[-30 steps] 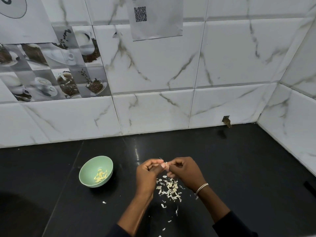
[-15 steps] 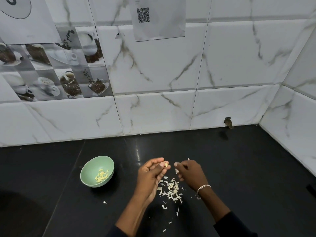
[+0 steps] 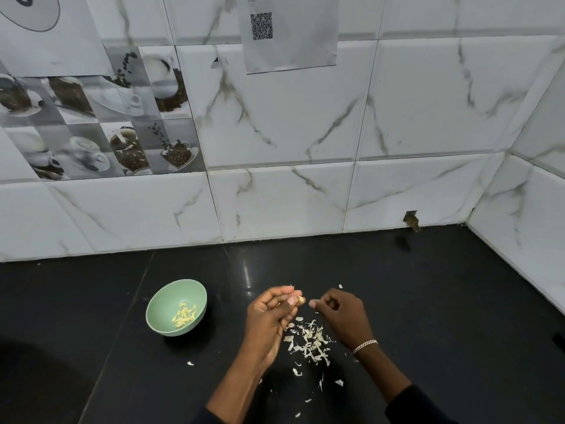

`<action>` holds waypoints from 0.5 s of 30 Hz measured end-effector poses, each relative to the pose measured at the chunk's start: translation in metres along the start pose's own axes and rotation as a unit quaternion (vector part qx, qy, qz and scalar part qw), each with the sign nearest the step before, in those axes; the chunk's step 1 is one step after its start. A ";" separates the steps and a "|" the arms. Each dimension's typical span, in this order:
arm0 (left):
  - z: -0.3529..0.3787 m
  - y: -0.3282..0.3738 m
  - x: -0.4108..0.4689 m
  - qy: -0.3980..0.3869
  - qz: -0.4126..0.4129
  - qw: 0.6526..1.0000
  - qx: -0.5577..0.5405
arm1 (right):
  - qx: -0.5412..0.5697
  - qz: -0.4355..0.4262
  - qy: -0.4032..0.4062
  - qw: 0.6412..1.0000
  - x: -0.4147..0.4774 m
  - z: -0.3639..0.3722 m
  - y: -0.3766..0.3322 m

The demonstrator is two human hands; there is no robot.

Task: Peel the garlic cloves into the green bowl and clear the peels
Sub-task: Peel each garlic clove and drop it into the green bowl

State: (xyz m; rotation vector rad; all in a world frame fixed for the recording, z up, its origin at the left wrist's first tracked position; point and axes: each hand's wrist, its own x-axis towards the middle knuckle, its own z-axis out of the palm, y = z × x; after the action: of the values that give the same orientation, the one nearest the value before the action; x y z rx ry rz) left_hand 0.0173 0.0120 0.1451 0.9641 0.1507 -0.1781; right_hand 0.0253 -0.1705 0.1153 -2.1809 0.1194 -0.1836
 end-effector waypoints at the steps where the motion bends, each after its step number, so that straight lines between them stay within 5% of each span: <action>1: -0.001 -0.001 0.001 0.002 0.003 1.000 0.005 | 0.050 -0.021 -0.005 0.999 -0.004 -0.002 -0.010; 4: -0.003 -0.003 0.002 0.017 0.014 1.000 0.009 | 0.167 -0.059 -0.045 0.983 -0.011 -0.004 -0.032; 8: -0.005 -0.002 0.004 0.026 0.024 0.999 0.014 | 0.103 -0.131 -0.036 0.985 -0.011 0.002 -0.040; 15: -0.017 0.001 0.007 0.045 0.030 0.998 0.015 | 0.092 -0.130 -0.049 0.986 -0.005 0.012 -0.048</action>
State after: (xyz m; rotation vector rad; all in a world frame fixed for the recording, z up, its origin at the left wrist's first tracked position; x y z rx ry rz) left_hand 0.0232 0.0262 0.1351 1.0047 0.2018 -0.0831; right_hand 0.0231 -0.1323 0.1475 -2.0100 -0.2316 -0.2248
